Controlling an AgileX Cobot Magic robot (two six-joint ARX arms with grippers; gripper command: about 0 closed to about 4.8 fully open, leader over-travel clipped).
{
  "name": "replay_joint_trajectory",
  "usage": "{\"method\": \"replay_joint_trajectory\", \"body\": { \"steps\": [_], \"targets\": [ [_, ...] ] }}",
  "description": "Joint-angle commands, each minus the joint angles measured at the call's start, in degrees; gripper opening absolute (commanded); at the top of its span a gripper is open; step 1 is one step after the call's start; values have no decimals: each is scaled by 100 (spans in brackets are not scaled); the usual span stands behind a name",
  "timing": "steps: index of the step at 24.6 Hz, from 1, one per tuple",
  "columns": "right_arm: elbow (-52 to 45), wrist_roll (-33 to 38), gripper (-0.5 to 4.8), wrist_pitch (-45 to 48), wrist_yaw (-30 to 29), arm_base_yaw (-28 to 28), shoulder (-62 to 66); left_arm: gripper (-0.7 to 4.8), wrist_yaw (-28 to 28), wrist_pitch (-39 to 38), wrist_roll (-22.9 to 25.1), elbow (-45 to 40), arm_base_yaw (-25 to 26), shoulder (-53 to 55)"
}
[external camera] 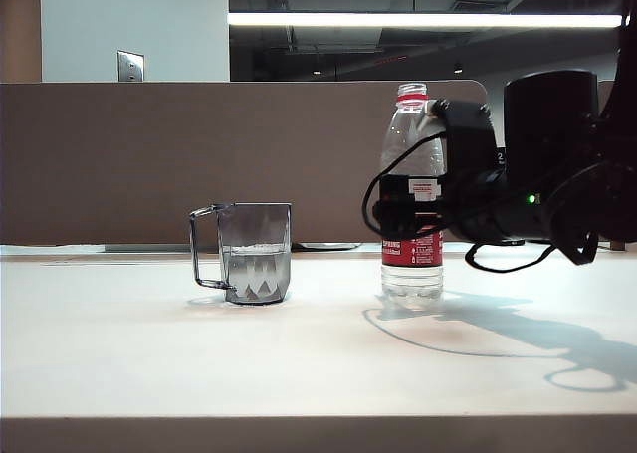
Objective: Pick up the mineral water bottle on the table and pour water into the mug until it's half full.
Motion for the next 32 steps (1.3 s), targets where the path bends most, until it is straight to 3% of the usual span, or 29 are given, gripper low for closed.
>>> {"method": "replay_joint_trajectory", "body": {
  "steps": [1, 9, 16, 17, 18, 19, 20, 24, 32],
  "targets": [
    [-284, 33, 479, 101, 184, 7, -411, -5, 22, 55, 2, 17, 2, 2],
    [-1167, 365, 479, 111, 164, 35, -1150, -5, 22, 55, 2, 17, 2, 2],
    [-2879, 697, 479, 133, 186, 557, -2922, -5, 24, 55, 2, 17, 4, 2],
    [-3056, 697, 436, 109, 186, 584, -3152, -5, 22, 55, 2, 17, 4, 2],
    [-3344, 699, 201, 107, 184, 584, -3519, -5, 22, 55, 2, 17, 4, 2],
    [-3506, 699, 71, 105, 181, 584, -3733, -5, 22, 52, 2, 17, 4, 2],
    [-3703, 699, -4, 105, 199, 584, -4024, -5, 22, 55, 2, 17, 4, 2],
    [-4063, 820, -3, -144, 619, 575, -4708, -5, 22, 55, 2, 17, 4, 2],
    [-4061, 820, -1, -114, 616, 575, -4725, -5, 22, 55, 2, 17, 4, 2]
  ]
}}
